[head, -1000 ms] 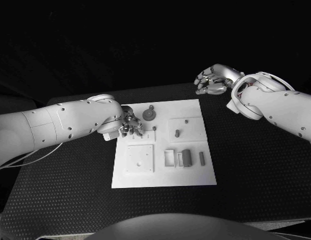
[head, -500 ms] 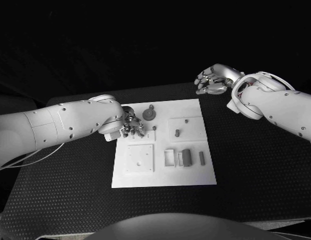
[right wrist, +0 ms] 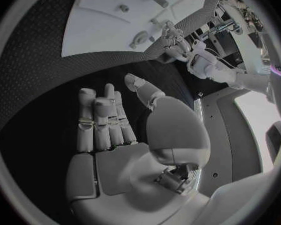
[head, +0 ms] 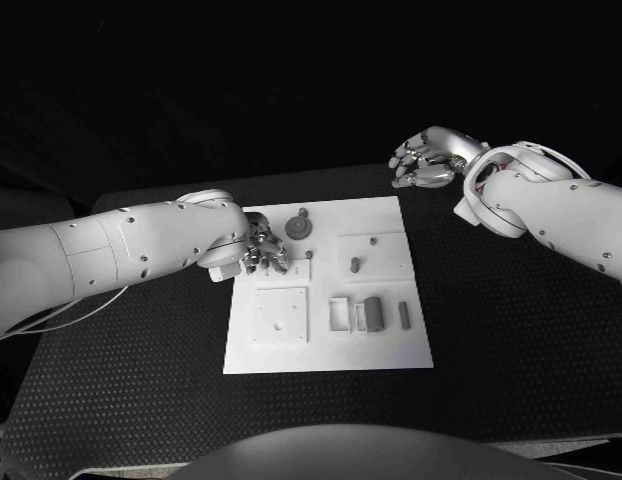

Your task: Assemble the parts on the task board

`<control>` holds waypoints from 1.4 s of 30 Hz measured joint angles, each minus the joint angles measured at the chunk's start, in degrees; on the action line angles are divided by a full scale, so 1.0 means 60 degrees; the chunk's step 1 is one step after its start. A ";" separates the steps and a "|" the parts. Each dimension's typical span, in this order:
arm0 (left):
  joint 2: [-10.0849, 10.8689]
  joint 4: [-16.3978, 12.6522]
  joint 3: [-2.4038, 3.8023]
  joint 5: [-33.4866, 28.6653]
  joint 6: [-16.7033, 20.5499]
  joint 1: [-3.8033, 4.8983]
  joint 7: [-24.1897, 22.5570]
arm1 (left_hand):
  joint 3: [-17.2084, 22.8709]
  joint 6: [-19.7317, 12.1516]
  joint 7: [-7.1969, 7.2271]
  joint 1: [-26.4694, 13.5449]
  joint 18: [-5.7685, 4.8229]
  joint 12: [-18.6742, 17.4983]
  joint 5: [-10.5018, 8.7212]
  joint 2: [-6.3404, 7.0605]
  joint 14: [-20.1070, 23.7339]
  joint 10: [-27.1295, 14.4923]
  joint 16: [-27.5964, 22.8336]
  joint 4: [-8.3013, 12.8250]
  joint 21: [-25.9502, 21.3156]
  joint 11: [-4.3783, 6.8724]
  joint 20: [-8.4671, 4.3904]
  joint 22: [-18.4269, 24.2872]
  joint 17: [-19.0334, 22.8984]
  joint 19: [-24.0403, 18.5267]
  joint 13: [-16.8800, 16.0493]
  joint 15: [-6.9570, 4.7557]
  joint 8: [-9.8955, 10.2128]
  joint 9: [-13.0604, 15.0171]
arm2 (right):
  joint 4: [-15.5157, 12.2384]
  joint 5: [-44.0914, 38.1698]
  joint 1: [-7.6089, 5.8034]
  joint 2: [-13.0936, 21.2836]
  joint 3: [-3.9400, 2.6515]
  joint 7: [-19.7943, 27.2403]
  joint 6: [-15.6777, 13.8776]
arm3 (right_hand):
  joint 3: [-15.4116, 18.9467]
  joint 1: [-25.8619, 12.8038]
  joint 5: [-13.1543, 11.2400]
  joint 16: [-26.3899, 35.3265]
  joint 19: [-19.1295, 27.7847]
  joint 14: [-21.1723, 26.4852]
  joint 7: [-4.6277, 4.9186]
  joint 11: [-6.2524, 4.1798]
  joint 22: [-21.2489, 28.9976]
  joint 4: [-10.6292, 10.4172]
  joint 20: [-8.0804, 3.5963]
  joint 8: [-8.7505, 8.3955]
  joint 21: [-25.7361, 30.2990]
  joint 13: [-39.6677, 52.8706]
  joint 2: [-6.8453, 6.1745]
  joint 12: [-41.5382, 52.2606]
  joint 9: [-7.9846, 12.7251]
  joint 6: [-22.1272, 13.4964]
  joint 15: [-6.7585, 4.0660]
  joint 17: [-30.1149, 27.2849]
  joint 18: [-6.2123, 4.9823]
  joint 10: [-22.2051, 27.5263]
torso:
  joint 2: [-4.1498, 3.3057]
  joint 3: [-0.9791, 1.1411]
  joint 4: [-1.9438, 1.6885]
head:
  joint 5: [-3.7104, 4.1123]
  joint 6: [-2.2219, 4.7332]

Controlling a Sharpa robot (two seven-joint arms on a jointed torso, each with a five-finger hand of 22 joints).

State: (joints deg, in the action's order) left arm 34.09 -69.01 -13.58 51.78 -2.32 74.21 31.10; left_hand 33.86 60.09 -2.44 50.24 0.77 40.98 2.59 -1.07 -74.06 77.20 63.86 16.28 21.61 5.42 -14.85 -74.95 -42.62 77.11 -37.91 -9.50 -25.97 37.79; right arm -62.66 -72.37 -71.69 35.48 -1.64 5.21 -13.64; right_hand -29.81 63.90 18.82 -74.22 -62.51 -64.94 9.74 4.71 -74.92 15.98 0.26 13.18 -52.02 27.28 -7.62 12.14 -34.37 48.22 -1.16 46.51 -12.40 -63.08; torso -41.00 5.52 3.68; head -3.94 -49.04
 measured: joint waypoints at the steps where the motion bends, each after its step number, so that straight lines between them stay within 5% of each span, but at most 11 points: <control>1: -0.0001 0.0013 0.0000 0.0018 0.0000 -0.0001 0.0000 | 0.0000 0.0000 0.0000 0.0000 -0.0001 0.0000 0.0000 0.0000 0.0000 0.0000 0.0010 0.0000 0.0000 0.0000 0.0000 0.0000 0.0002 0.0000 0.0000 0.0000 -0.0001 0.0003 | 0.0000 0.0000 0.0000 0.0000 0.0000 0.0000 0.0002 | 0.0000 0.0000 0.0000 0.0000 0.0001 0.0001 0.0000 0.0000 0.0000 0.0000 0.0001 0.0000 0.0000 0.0000 0.0000 0.0000 0.0000 0.0000 0.0002 0.0000 0.0000 0.0000 | 0.0000 -0.0001 0.0000 | 0.0000 0.0000; 42: -0.0090 0.0095 0.0022 0.0445 -0.0203 -0.0075 -0.0044 | -0.0023 0.0000 0.0000 0.0012 -0.0002 0.0000 -0.0001 0.0010 0.0001 0.0013 0.0036 0.0033 0.0000 -0.0016 -0.0032 0.0005 0.0057 -0.0029 0.0017 0.0001 0.0012 0.0066 | -0.0004 0.0009 0.0000 0.0009 0.0000 0.0008 0.0079 | 0.0000 0.0000 0.0000 0.0000 -0.0023 -0.0006 -0.0016 0.0004 0.0000 0.0000 0.0014 0.0000 -0.0001 0.0000 0.0000 0.0000 -0.0007 -0.0020 -0.0012 -0.0007 0.0000 0.0004 | -0.0001 0.0005 -0.0001 | 0.0012 -0.0062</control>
State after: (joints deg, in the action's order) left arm 33.56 -68.45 -13.45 54.45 -3.53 73.76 30.83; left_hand 33.72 60.09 -2.44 50.31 0.76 40.98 2.58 -1.00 -74.05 77.28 64.07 16.48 21.61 5.32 -15.04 -74.92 -42.28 76.93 -37.81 -9.50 -25.90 38.19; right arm -62.68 -72.31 -71.68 35.54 -1.64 5.26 -13.16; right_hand -29.81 63.90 18.82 -74.22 -62.65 -64.97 9.65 4.74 -74.92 15.98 0.34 13.18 -52.02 27.28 -7.62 12.14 -34.41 48.10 -1.23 46.47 -12.40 -63.06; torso -41.01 5.55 3.67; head -3.87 -49.42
